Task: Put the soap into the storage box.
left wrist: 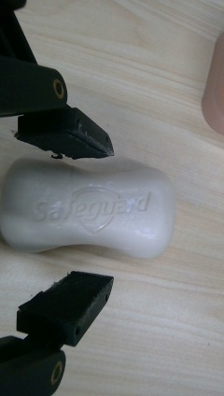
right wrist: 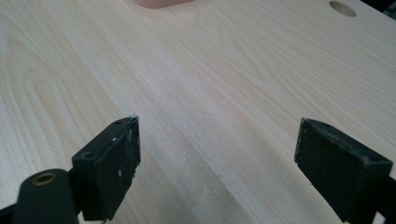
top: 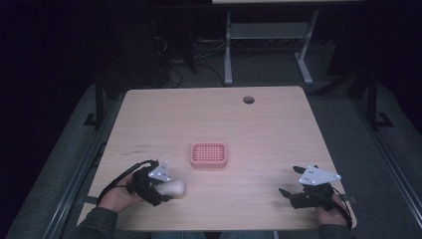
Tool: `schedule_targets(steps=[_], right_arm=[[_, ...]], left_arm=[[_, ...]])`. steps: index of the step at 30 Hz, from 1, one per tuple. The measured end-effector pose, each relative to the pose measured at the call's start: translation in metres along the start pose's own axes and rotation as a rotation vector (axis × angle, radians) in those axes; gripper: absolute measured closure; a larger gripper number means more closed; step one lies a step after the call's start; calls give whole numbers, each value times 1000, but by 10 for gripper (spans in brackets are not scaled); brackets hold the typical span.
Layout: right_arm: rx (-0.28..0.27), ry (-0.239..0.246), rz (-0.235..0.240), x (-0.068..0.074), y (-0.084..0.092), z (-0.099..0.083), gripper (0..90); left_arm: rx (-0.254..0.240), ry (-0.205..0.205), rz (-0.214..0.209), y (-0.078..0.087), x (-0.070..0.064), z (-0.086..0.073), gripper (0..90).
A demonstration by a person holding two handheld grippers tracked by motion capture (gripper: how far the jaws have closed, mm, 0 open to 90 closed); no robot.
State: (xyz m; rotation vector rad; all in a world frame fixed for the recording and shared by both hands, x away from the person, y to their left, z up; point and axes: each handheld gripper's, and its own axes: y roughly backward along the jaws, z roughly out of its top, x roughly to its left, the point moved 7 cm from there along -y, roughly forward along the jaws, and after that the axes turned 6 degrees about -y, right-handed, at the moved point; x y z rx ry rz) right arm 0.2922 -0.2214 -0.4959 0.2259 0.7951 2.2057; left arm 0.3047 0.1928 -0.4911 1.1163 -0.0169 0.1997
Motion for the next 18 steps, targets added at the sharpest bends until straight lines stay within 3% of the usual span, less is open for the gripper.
schedule_targets(steps=[6,18], right_arm=[[-4,0,-3,-1,1,0,136],[-8,0,-3,-1,1,1,136]], left_arm=[[29,-3,-26,-8,1,-1,370],[59,-11,-37,-15,5,-3,446]])
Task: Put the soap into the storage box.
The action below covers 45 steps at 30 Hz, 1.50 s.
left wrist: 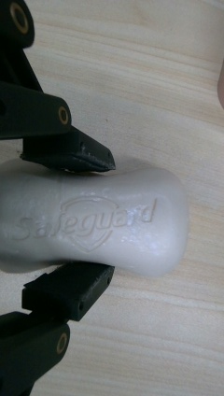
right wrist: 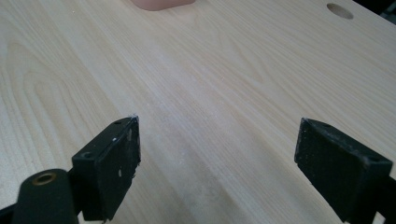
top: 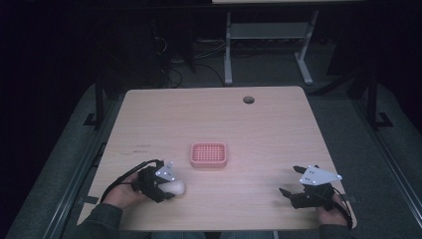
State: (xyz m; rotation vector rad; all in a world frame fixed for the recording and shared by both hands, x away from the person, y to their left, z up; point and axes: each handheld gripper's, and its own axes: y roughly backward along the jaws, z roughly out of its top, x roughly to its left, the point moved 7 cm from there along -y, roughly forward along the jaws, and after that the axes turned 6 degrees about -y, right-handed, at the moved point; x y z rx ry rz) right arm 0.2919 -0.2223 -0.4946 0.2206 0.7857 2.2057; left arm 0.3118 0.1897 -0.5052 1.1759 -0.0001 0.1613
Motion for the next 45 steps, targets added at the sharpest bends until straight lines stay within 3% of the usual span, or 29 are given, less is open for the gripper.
schedule_targets(steps=[14,23,37,45], right_arm=[[-17,-3,-7,-1,3,1,136],[-28,-16,-9,-1,6,0,136],[-23,-56,-16,-4,7,-5,136],[-22,-81,-11,-5,7,-6,136]], left_arm=[[12,-6,19,0,-2,4,495],[-45,20,39,13,0,6,496],[-91,18,57,32,5,14,495],[-79,2,55,37,12,23,495]])
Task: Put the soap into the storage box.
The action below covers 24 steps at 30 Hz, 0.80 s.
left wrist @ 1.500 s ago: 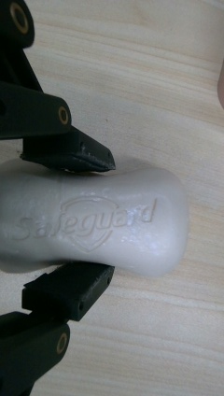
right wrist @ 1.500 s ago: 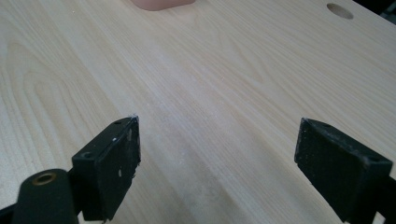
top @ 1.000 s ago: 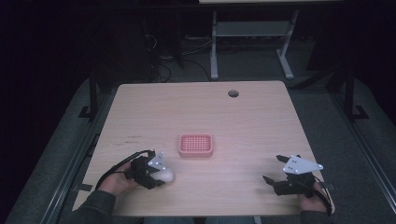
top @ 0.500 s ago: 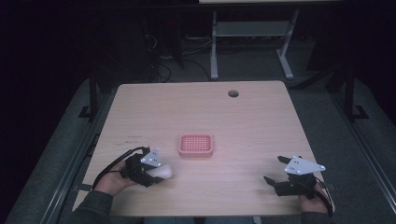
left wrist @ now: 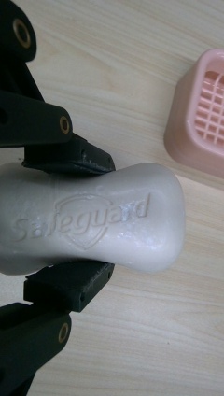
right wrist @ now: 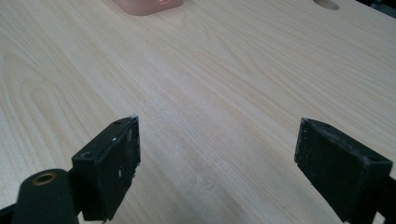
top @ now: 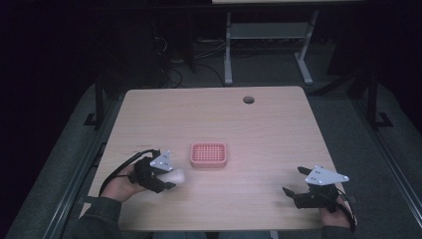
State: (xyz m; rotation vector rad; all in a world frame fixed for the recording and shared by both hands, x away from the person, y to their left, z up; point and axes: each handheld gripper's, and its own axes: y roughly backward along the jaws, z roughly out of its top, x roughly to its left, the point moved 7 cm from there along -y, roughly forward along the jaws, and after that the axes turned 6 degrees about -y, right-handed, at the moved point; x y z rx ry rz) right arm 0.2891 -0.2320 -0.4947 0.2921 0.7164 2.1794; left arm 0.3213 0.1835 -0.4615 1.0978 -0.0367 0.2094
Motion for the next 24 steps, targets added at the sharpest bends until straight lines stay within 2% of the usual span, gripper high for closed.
schedule_targets(steps=[13,24], right_arm=[[-8,22,4,-2,0,1,136],[-12,21,7,-3,-1,2,136]], left_arm=[[18,-19,-13,0,13,20,495],[29,-36,-9,2,25,35,495]])
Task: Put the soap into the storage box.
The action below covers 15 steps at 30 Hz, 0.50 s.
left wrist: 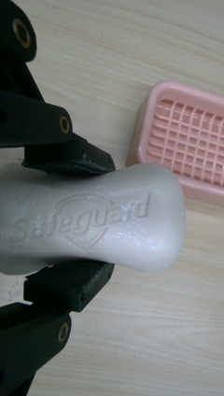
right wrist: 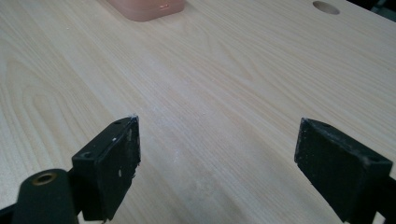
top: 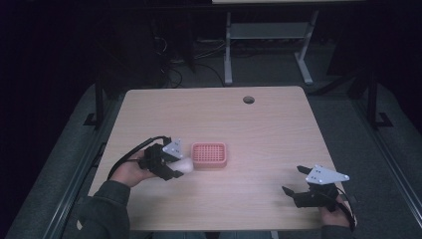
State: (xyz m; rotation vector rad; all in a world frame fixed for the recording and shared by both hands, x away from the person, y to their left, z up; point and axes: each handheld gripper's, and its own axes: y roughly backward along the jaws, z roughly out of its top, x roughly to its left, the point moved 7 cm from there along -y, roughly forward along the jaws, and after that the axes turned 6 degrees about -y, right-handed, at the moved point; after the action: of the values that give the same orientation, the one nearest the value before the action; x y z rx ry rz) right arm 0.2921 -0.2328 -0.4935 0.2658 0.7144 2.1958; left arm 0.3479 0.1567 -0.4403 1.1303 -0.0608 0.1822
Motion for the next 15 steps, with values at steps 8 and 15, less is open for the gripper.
schedule_targets(steps=[8,15], right_arm=[[-6,-9,4,0,-1,1,136],[-10,-7,6,0,-1,2,136]], left_arm=[[8,-14,-1,1,9,12,495],[19,-32,-2,-3,17,22,495]])
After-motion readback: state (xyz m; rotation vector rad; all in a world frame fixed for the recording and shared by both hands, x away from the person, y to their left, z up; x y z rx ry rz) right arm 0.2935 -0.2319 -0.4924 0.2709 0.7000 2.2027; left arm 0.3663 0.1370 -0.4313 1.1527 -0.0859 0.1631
